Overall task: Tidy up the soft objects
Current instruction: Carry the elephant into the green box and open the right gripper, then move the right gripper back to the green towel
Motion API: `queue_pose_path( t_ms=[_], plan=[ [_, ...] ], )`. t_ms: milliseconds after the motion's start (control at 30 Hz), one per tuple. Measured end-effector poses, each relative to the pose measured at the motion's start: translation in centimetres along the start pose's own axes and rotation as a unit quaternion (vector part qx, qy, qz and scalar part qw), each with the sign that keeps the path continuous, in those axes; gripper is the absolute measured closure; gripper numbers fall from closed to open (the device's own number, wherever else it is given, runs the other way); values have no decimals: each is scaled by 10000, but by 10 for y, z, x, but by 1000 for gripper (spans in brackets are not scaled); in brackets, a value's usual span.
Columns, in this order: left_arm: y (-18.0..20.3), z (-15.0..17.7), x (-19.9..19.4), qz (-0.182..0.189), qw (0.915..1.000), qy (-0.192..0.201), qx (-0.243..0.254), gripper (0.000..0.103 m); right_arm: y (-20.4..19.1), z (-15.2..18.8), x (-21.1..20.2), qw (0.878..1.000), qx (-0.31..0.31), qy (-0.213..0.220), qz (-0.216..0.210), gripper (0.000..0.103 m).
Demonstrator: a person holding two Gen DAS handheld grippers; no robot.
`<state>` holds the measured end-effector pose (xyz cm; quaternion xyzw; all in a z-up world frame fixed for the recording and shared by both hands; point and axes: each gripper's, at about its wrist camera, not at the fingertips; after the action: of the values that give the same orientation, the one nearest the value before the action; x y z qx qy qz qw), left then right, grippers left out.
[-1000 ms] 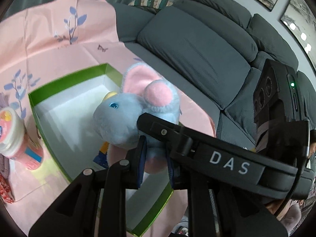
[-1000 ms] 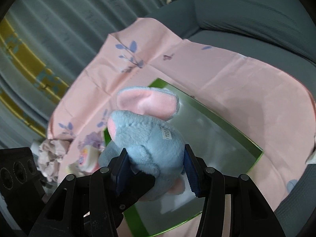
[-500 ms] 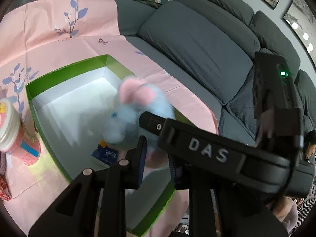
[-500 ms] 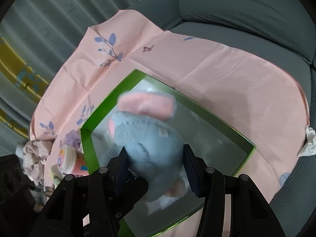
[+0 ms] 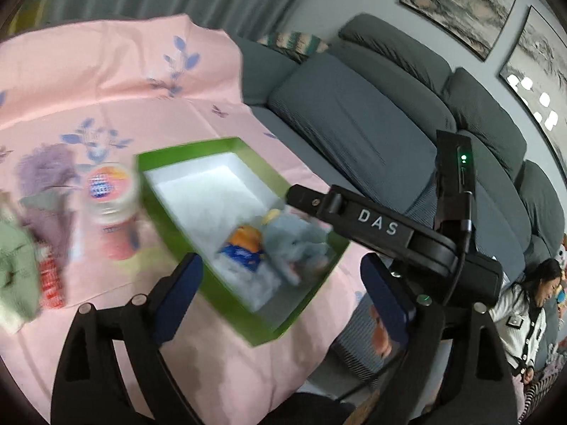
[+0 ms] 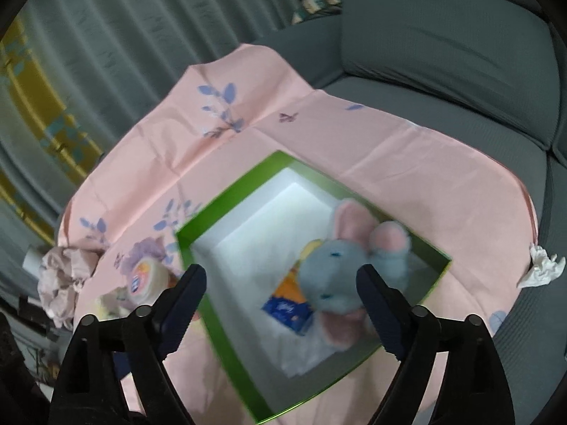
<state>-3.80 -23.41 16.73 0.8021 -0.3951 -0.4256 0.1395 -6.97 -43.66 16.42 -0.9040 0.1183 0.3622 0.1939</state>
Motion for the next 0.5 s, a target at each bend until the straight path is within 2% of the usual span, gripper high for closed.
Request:
queue_pose_path(
  t_ms=[100, 167, 233, 400, 500],
  plan=[
    [-13, 3, -25, -290, 9994, 145, -150, 6, -22, 1, -5, 9996, -276, 47, -80, 15],
    [-26, 7, -46, -555, 9977, 317, -238, 4, -38, 4, -7, 9988, -470, 83, -129, 7],
    [-44, 11, -69, -871, 9942, 489, -402, 2, -53, 7, -10, 9976, -653, 148, -194, 4],
    [-84, 20, -106, -1449, 9839, 682, -795, 2, -100, 16, -15, 9901, -1245, 197, -611, 4],
    [-106, 31, -124, -1592, 9777, 914, -1016, 2, -127, 24, -18, 9851, -1559, 223, -694, 4]
  ],
)
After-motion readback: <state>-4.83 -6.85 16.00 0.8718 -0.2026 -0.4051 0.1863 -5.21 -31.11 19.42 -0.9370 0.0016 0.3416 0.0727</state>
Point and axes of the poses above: each gripper's, at about its wrist camera, not at the fingertips, and x roughly the way its jaws point, y to its right, z to its underside, and after that the axes turned 9 degrees about -x, right-handed
